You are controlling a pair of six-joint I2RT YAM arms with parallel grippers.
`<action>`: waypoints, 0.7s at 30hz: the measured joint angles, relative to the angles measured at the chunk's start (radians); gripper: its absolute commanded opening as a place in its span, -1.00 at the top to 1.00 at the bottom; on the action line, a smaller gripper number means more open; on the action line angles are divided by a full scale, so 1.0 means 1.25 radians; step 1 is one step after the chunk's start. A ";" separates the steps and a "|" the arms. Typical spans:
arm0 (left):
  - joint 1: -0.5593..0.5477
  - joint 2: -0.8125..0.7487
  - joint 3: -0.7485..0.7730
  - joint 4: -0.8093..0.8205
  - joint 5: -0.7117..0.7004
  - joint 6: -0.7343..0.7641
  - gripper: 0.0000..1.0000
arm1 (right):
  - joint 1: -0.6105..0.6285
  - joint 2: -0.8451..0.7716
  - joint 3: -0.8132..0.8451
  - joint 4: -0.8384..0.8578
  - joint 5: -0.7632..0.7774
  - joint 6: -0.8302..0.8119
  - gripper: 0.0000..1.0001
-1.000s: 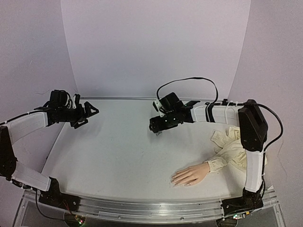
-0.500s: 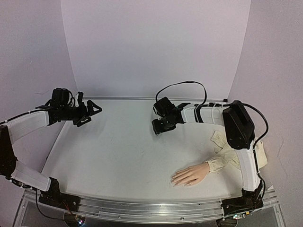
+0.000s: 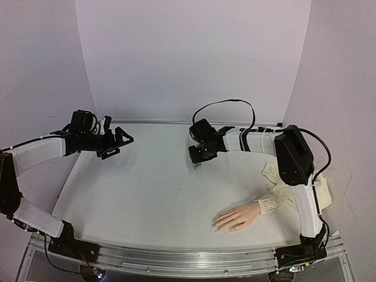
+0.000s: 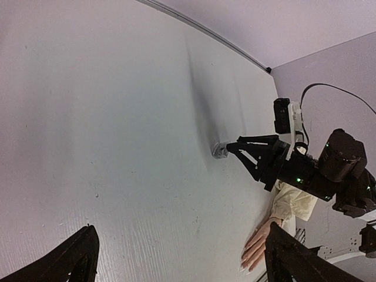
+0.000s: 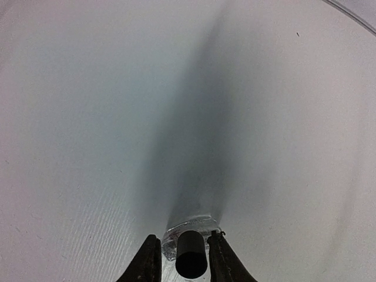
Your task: Paint the nails
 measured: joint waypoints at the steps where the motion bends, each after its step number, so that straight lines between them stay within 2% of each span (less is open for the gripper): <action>1: -0.008 0.000 0.000 0.002 0.000 0.001 -0.99 | 0.000 0.003 0.001 0.000 0.000 0.000 0.46; 9: -0.056 -0.002 0.005 0.006 -0.004 0.023 -0.99 | 0.000 0.016 0.001 -0.002 0.001 0.002 0.98; 16: -0.105 -0.045 -0.027 0.053 -0.010 0.038 -0.99 | -0.001 -0.005 -0.015 -0.025 -0.029 0.026 1.00; 21: -0.165 -0.089 -0.083 0.125 -0.011 0.045 -0.99 | -0.001 -0.132 -0.115 -0.057 -0.147 0.070 1.00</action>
